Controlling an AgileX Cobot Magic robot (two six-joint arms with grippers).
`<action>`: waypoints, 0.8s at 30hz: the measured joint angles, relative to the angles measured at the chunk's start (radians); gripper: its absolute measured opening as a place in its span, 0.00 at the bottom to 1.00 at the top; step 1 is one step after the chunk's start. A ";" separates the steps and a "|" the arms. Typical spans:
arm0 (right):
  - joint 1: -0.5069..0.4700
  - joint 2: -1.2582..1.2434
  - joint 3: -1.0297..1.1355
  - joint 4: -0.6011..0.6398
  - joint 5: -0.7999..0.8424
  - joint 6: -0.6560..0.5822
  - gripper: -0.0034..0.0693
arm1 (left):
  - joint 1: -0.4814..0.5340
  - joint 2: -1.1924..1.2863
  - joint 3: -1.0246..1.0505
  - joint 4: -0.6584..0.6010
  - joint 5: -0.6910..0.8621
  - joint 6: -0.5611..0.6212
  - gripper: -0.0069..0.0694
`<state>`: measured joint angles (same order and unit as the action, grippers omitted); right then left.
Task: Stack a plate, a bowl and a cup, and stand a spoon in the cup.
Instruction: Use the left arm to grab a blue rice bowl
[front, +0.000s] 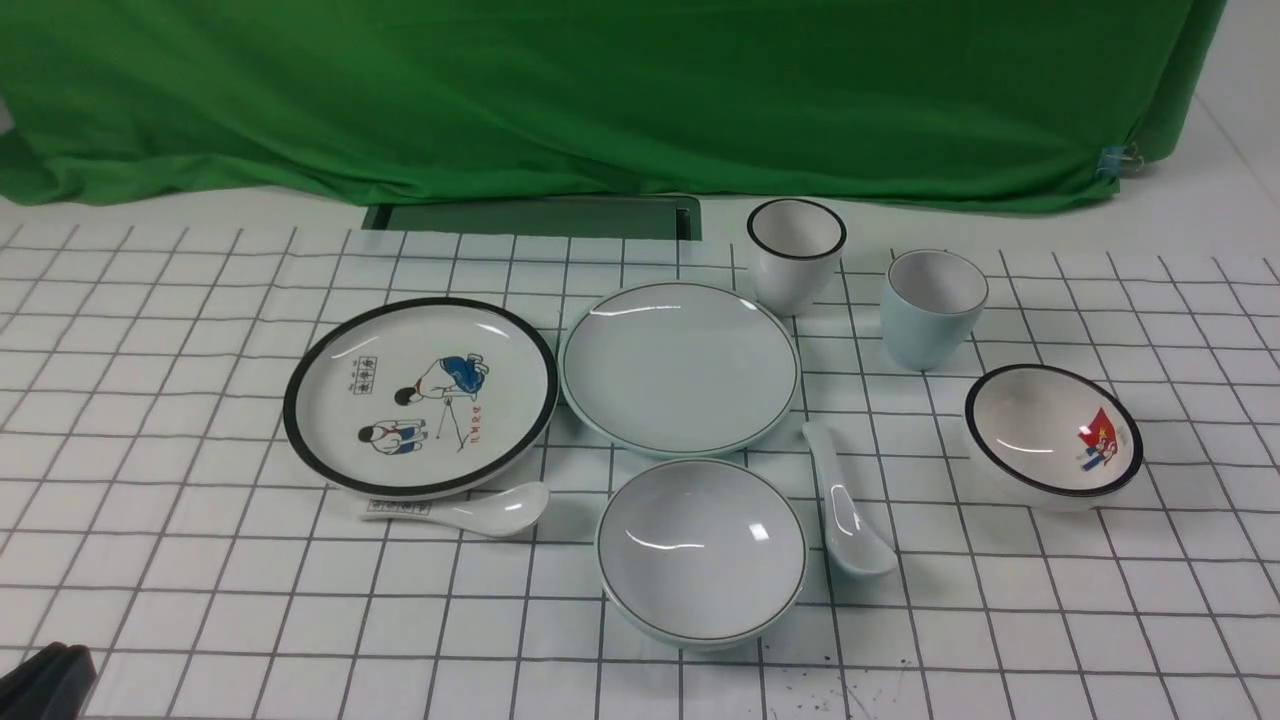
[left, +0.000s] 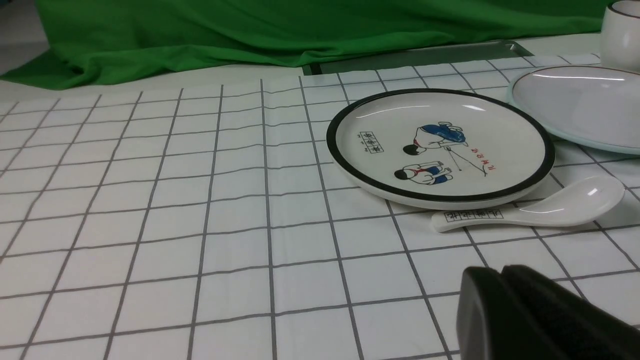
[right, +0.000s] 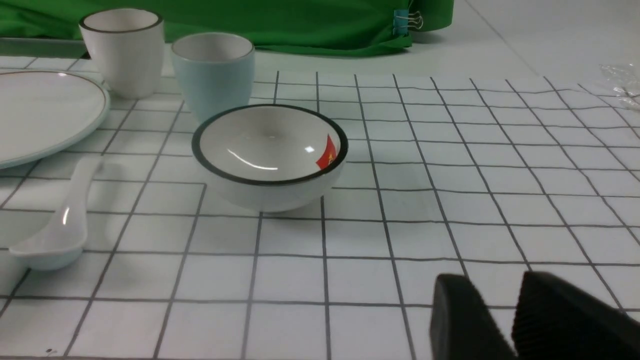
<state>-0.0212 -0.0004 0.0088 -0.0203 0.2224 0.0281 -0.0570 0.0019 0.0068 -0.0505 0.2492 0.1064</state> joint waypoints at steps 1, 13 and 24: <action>0.000 0.000 0.000 0.000 0.000 0.000 0.36 | 0.000 0.000 0.000 0.000 0.000 0.000 0.05; 0.000 0.000 0.000 0.000 0.000 0.000 0.38 | 0.000 0.000 0.000 0.001 0.000 0.000 0.05; 0.000 0.000 0.000 0.000 -0.007 0.000 0.38 | 0.000 0.000 0.000 0.001 0.000 0.000 0.05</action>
<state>-0.0212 -0.0004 0.0088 -0.0203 0.2153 0.0281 -0.0570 0.0019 0.0068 -0.0493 0.2492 0.1064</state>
